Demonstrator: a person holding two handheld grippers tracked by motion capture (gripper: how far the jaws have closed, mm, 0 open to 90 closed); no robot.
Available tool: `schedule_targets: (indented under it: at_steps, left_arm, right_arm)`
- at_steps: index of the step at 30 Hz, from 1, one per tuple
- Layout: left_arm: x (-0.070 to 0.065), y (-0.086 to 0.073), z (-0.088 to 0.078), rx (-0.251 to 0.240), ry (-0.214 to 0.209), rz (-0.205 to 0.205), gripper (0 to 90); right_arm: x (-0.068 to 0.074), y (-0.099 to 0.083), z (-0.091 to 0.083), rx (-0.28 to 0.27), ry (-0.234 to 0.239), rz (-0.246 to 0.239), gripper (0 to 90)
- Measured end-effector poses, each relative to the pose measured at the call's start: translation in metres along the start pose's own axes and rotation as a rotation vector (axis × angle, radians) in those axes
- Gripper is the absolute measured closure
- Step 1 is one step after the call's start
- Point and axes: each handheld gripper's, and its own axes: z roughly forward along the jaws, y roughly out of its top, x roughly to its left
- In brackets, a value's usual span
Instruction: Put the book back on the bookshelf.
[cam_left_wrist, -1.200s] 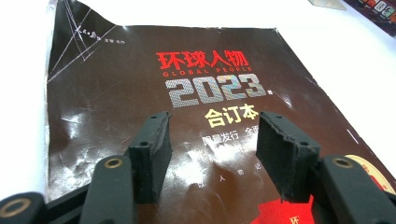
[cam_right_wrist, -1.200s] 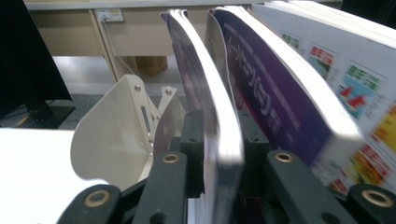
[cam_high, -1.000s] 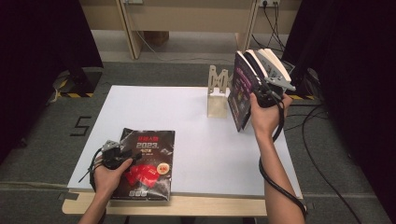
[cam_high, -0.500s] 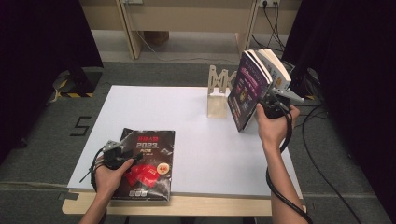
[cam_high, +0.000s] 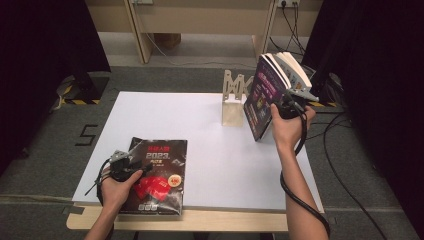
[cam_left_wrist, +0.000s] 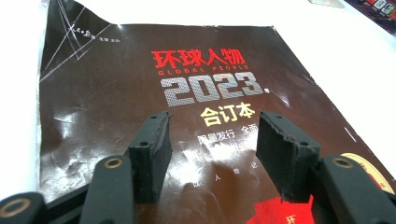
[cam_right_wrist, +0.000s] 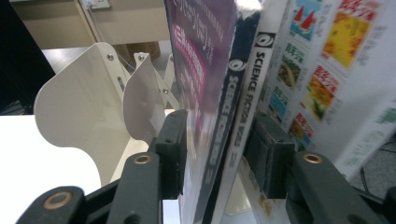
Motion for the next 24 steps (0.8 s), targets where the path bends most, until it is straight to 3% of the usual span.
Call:
schedule_targets:
  at_steps: [10, 13, 19, 24]
  left_arm:
    - [0.001, 0.0, 0.0, -0.001, 0.003, -0.003, 44.0]
    - [0.002, 0.0, 0.0, 0.0, 0.003, 0.0, 44.1]
    - [0.002, 0.0, 0.0, -0.001, 0.002, -0.004, 44.0]
    - [0.002, 0.0, 0.0, -0.002, 0.003, -0.003, 44.1]
  right_arm:
    - [0.008, 0.004, 0.017, 0.003, 0.01, -0.019, 71.1]
    - [0.011, 0.007, 0.017, 0.012, 0.012, -0.042, 75.4]
    - [0.022, 0.008, 0.018, 0.004, -0.027, -0.134, 76.2]
    - [0.025, 0.004, 0.017, -0.009, -0.017, -0.138, 75.7]
